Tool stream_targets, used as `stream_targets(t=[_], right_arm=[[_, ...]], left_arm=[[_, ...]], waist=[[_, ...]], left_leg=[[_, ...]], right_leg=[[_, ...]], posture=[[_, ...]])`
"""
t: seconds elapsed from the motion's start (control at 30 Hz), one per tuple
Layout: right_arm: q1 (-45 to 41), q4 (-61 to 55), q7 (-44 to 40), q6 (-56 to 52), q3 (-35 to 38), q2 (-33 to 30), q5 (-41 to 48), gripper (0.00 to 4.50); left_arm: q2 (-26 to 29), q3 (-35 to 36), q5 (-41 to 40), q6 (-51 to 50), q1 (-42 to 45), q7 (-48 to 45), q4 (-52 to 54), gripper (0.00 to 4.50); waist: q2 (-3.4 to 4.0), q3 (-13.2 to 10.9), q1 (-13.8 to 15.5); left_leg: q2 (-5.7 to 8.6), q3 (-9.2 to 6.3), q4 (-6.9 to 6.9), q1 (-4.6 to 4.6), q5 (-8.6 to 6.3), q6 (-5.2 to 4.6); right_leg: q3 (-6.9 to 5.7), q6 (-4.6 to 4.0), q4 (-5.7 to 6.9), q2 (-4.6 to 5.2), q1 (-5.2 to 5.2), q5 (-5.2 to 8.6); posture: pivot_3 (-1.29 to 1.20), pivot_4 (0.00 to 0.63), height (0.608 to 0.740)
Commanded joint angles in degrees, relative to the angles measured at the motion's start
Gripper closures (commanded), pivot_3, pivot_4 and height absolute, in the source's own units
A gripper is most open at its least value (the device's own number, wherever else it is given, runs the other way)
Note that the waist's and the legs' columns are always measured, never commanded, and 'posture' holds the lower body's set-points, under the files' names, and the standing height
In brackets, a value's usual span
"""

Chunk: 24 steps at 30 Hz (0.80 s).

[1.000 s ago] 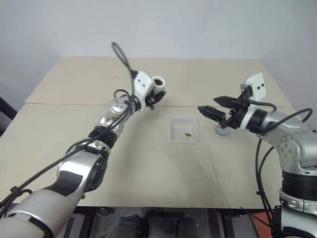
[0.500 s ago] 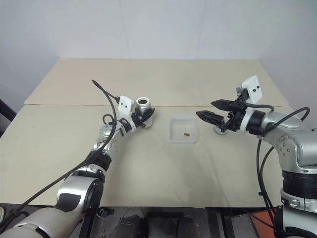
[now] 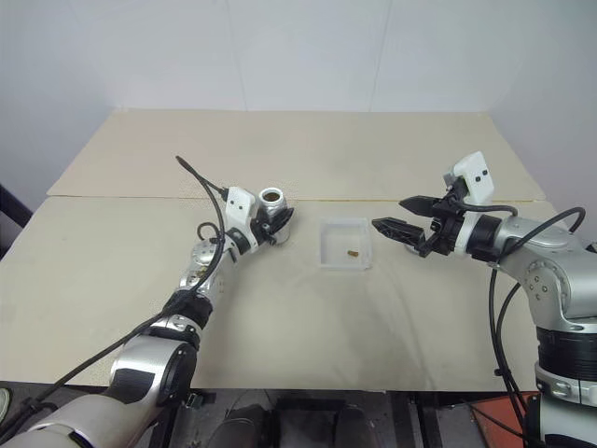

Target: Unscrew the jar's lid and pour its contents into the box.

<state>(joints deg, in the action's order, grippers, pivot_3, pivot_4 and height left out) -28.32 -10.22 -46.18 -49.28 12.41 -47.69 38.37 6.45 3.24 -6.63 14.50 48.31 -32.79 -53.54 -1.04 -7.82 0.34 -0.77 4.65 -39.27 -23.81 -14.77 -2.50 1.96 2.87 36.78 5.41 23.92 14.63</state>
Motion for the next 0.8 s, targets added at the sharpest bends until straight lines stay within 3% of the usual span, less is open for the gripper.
stream_targets(t=[0.03,0.17,0.2,0.53,0.8], right_arm=[[-0.4,-1.9,-0.5,0.7,1.6,-1.0,0.5,0.00],[-0.3,-1.9,-0.5,0.9,1.5,-0.8,0.4,0.00],[-0.3,-1.9,-0.5,1.0,1.5,-0.8,0.4,0.00],[0.6,-1.8,-0.8,1.5,1.9,-0.7,0.4,0.00],[4.2,-3.9,-0.7,1.1,4.2,-1.4,1.3,0.00]], left_arm=[[0.5,-0.1,-0.2,0.1,-1.0,-0.4,2.9,1.39],[1.1,-0.2,-0.3,-0.6,-2.6,-0.6,5.6,0.16],[1.3,-0.2,-0.3,-0.8,-3.0,-0.7,6.2,0.04],[4.4,-2.1,0.2,-5.5,-9.2,-2.2,16.0,0.04],[11.3,-3.9,-3.1,-14.8,-19.5,-10.7,34.9,0.04]], waist=[[0.00,0.0,0.0],[0.00,0.0,0.1],[0.00,0.0,0.1],[0.00,0.0,0.2],[0.02,0.0,0.2]], left_leg=[[0.00,0.00,0.00,0.00,0.00,0.00],[0.00,0.00,0.00,0.00,0.00,0.00],[0.00,0.00,0.00,0.00,0.00,0.00],[-0.05,0.00,0.01,0.01,-0.01,-0.01],[-0.10,0.00,0.02,0.02,-0.01,-0.01]], right_leg=[[0.00,0.00,0.00,0.00,0.00,0.00],[0.01,0.00,0.00,0.00,0.00,0.00],[0.01,0.00,0.00,0.00,0.00,0.00],[0.02,0.00,0.00,-0.01,0.01,0.00],[0.06,0.00,0.00,0.00,0.00,0.00]], posture=[[0.00,0.150,0.740],[0.00,0.150,0.740],[0.00,0.150,0.740],[0.00,0.150,0.740],[0.00,0.150,0.740]])
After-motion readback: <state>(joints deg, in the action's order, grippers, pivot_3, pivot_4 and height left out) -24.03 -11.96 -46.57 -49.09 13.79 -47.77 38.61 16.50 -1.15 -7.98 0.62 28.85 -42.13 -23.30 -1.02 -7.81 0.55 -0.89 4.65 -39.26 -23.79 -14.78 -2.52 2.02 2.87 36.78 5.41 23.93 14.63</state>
